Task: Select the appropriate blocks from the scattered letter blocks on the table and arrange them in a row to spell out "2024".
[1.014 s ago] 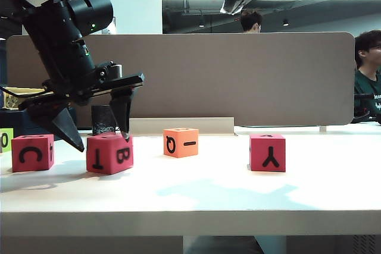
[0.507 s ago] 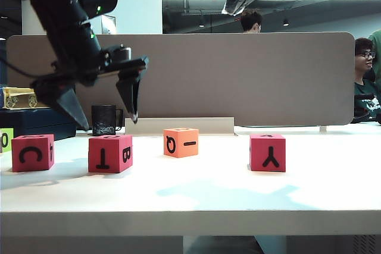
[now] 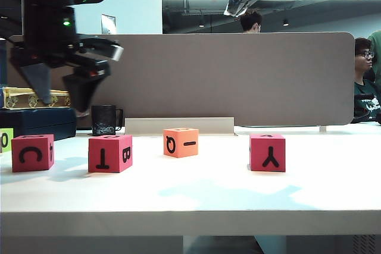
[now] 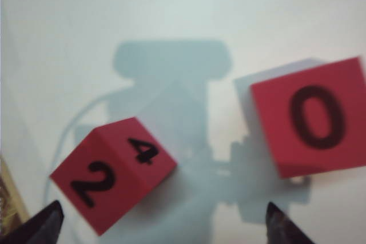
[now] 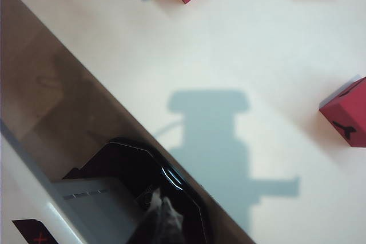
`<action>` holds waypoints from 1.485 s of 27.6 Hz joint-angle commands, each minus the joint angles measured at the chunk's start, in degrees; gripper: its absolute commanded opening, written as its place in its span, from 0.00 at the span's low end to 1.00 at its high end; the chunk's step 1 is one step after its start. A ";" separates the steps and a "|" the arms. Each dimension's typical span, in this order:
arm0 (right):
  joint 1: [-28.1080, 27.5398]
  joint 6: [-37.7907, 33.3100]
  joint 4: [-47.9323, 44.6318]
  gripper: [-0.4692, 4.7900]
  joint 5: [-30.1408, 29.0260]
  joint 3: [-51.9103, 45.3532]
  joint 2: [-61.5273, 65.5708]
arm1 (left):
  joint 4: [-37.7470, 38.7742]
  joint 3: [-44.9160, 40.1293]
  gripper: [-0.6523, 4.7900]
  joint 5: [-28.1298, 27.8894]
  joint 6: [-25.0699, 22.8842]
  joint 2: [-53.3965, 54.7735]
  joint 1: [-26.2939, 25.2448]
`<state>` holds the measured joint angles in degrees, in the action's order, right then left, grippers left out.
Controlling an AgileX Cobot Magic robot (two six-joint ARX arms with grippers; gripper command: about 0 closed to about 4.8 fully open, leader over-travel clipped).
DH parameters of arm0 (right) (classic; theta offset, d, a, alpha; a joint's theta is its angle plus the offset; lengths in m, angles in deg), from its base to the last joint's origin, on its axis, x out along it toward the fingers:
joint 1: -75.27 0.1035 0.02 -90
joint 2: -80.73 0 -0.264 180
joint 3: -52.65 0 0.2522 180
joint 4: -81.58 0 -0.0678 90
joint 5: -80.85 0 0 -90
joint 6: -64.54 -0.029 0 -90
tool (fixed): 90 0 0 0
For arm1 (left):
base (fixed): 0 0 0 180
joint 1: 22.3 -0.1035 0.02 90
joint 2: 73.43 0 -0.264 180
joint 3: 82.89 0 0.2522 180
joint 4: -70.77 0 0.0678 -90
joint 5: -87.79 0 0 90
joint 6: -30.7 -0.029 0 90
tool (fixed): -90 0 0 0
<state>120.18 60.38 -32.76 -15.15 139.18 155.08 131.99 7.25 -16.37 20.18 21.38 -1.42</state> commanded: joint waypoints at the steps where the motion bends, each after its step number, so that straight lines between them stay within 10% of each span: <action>1: 0.15 0.11 -0.44 0.08 -0.22 0.37 -0.20 | 1.33 0.04 1.00 0.07 -3.04 -0.15 -3.08; 41: 6.82 1.16 -3.19 0.08 -3.10 5.99 4.33 | -2.25 0.09 0.90 10.97 -39.01 5.29 -12.83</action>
<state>126.89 61.30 -35.73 -18.19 144.82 159.65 130.33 7.23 -5.81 -18.22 26.58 -14.29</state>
